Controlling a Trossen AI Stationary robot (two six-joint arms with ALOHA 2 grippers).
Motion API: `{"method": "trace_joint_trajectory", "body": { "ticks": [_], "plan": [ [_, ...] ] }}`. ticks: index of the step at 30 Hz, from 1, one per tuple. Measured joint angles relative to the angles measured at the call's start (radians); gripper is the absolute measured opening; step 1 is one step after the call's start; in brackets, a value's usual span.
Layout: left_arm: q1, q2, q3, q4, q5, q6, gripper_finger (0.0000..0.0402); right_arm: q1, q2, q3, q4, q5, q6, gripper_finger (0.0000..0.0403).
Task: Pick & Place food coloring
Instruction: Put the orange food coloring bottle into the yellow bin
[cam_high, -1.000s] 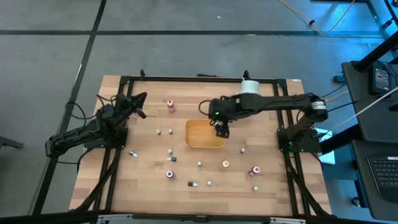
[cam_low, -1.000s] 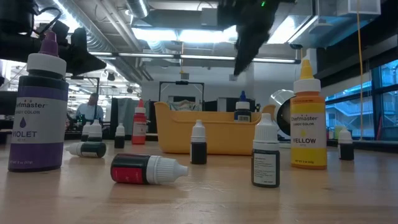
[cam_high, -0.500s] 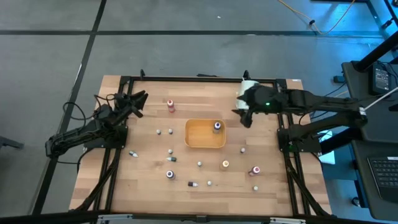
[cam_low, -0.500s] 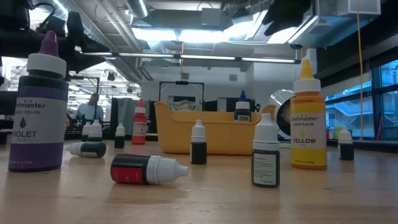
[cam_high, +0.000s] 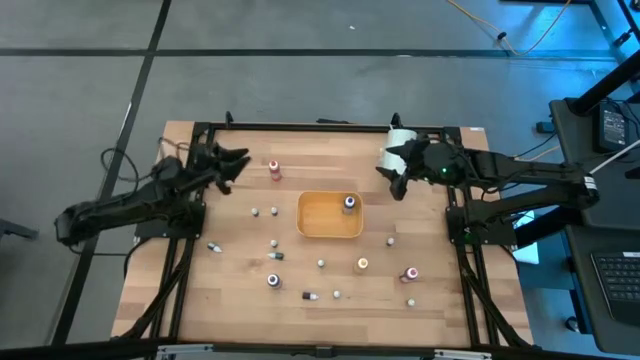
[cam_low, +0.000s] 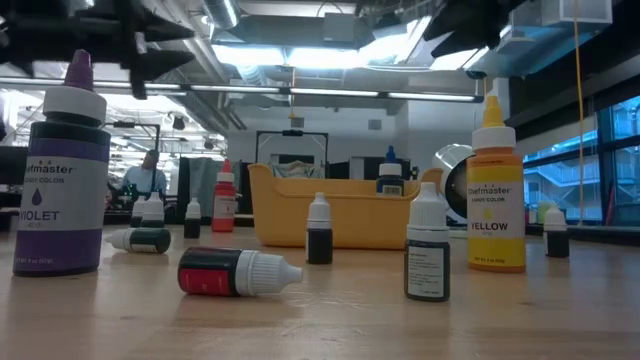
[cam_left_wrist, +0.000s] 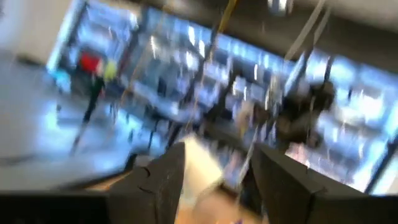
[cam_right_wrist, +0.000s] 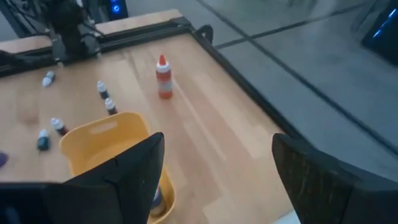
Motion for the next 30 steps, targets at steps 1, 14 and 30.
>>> {"method": "trace_joint_trajectory", "body": {
  "ticks": [1,14,30],
  "plan": [
    [0.000,0.052,0.040,-0.053,0.003,0.018,0.0182,-0.001,0.001,0.000,0.007,0.001,-0.013,0.0298],
    [0.100,0.608,0.567,-0.578,-0.014,0.146,0.0182,-0.005,0.000,0.000,0.020,-0.001,-0.076,0.0298],
    [0.108,0.797,0.634,-0.528,-0.002,0.141,0.0233,-0.005,0.000,0.000,0.019,-0.004,-0.044,0.0298]
  ]
}}
